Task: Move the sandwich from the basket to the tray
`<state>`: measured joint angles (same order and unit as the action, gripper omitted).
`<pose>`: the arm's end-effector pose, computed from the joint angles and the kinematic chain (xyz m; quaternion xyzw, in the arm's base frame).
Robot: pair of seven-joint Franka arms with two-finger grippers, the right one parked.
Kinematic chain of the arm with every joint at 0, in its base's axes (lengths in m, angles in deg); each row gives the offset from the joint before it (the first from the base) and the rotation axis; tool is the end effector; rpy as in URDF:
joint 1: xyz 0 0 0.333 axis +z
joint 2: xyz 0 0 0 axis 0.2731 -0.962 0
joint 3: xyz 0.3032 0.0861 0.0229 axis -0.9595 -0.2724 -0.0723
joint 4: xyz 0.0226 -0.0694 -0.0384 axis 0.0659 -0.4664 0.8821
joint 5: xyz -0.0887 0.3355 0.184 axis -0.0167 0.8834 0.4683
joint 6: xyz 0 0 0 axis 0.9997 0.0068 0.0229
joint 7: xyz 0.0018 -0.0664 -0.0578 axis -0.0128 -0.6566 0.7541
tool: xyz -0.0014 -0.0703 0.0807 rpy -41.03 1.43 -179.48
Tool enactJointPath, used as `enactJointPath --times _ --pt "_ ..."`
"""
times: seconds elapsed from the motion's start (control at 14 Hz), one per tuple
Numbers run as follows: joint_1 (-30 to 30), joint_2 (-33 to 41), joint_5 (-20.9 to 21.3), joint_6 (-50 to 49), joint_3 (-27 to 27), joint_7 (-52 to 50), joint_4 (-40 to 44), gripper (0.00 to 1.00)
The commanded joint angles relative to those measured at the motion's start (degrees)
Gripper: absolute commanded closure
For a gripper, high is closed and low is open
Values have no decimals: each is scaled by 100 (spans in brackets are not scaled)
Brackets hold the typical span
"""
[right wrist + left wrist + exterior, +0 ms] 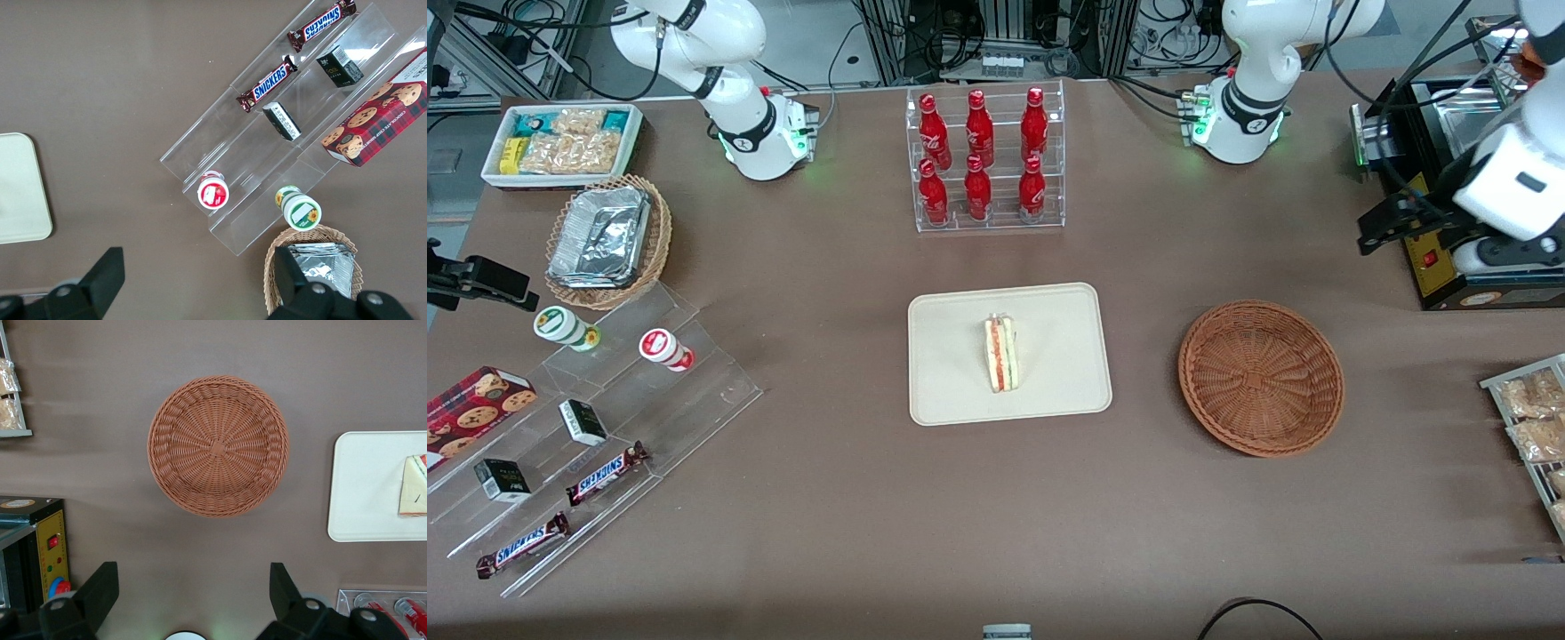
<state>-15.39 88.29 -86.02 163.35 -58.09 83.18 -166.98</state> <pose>0.5333 -0.0362 0.6263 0.9993 0.0261 -0.0272 0.0028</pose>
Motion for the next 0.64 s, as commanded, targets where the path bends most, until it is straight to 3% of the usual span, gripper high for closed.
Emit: enactJointPath --times 0.0,0.29,0.57 --pt "7 13 -80 55 74 76 72 0" --pt "42 -505 -19 -15 82 67 748 0" --pt "68 -551 -10 -15 74 146 776 0"
